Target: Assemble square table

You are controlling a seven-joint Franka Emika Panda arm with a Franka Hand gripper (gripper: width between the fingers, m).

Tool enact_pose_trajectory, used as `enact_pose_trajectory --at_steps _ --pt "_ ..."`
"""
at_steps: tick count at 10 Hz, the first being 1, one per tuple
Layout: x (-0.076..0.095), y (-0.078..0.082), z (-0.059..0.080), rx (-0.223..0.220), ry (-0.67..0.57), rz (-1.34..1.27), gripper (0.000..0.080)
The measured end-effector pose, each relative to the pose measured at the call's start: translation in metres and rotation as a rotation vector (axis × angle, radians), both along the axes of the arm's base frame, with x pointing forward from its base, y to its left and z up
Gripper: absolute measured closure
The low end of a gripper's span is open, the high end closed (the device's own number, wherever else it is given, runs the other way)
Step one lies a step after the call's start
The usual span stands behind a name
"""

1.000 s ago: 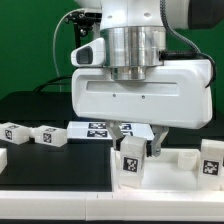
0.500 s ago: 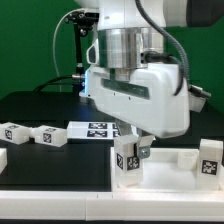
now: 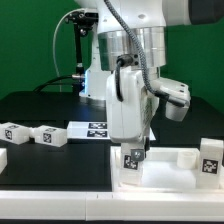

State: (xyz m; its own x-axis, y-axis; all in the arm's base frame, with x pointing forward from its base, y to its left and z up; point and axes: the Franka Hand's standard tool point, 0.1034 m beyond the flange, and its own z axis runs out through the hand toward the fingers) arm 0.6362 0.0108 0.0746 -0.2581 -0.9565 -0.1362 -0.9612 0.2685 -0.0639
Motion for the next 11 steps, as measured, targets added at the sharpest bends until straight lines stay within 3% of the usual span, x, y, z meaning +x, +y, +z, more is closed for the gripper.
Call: enact_pose_trajectory --at_steps 1,2,3,4,5,8,10,11 --pt "0.000 0.000 0.000 -0.004 -0.004 0.044 0.0450" --pt "-0.002 -0.002 -0.001 -0.031 -0.030 0.212 0.0450" --pt "-0.003 -0.003 -0.001 -0.064 -0.062 0.400 0.0265" --pt "-0.003 -0.002 -0.002 -0.084 -0.076 0.568 0.0265" --pt "-0.004 -0.001 -0.002 -0.099 -0.082 0.682 0.0172" --pt "-0.004 -0.004 -0.003 -0.119 -0.096 0.852 0.0151" --pt "0.000 -0.011 0.001 -0.162 -0.095 1.117 0.0150" --pt "-0.001 -0.010 0.000 -0.161 -0.094 1.104 0.0150"
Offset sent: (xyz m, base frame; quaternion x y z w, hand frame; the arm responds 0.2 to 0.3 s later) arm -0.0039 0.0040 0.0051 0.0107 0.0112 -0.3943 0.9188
